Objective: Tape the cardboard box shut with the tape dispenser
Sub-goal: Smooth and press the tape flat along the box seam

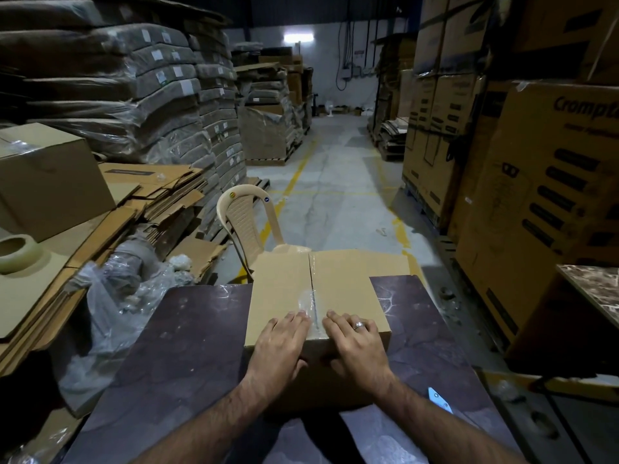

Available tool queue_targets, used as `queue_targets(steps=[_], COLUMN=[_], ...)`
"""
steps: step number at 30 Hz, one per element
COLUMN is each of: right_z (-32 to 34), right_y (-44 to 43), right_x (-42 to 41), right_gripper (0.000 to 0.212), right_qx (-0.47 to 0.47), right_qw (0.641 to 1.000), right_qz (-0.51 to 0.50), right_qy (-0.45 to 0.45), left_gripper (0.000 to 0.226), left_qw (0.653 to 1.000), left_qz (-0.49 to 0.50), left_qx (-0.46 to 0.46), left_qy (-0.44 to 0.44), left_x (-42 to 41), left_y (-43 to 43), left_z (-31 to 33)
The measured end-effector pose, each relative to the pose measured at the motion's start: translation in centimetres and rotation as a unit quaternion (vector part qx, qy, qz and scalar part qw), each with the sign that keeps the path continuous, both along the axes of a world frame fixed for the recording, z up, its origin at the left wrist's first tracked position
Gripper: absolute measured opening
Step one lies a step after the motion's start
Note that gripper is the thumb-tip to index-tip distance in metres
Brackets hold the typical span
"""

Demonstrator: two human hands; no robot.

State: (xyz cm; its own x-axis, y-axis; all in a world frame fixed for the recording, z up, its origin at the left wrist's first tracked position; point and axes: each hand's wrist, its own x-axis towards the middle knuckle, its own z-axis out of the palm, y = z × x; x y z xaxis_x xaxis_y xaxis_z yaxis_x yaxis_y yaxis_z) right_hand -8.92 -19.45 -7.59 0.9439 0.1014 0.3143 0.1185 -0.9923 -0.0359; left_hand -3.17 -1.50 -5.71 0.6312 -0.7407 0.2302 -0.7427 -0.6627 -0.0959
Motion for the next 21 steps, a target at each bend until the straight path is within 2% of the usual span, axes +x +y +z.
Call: queue_targets(steps=[4, 9, 13, 17, 21], right_z=[0.5, 0.1, 0.2, 0.3, 0.4], right_y=[-0.4, 0.5, -0.3, 0.6, -0.5], right_x=[-0.5, -0.3, -0.7, -0.3, -1.1], right_gripper=[0.082, 0.08, 0.078, 0.067, 0.07], right_qx=[-0.018, -0.018, -0.045, -0.033, -0.045], right_qw=[1.0, 0.999, 0.998, 0.998, 0.997], right_qz=[0.006, -0.019, -0.009, -0.027, -0.01], right_qy=[-0.011, -0.031, -0.043, -0.052, -0.063], left_gripper=[0.075, 0.087, 0.085, 0.082, 0.087], left_qw=[0.999, 0.999, 0.997, 0.997, 0.995], left_qz=[-0.028, -0.017, -0.039, -0.052, -0.073], left_qx=[-0.012, -0.003, -0.031, -0.045, -0.057], left_qy=[-0.032, -0.027, -0.053, -0.044, -0.042], left_x=[0.5, 0.2, 0.7, 0.4, 0.7], left_y=[0.7, 0.2, 0.8, 0.7, 1.4], left_z=[-0.2, -0.5, -0.8, -0.5, -0.4])
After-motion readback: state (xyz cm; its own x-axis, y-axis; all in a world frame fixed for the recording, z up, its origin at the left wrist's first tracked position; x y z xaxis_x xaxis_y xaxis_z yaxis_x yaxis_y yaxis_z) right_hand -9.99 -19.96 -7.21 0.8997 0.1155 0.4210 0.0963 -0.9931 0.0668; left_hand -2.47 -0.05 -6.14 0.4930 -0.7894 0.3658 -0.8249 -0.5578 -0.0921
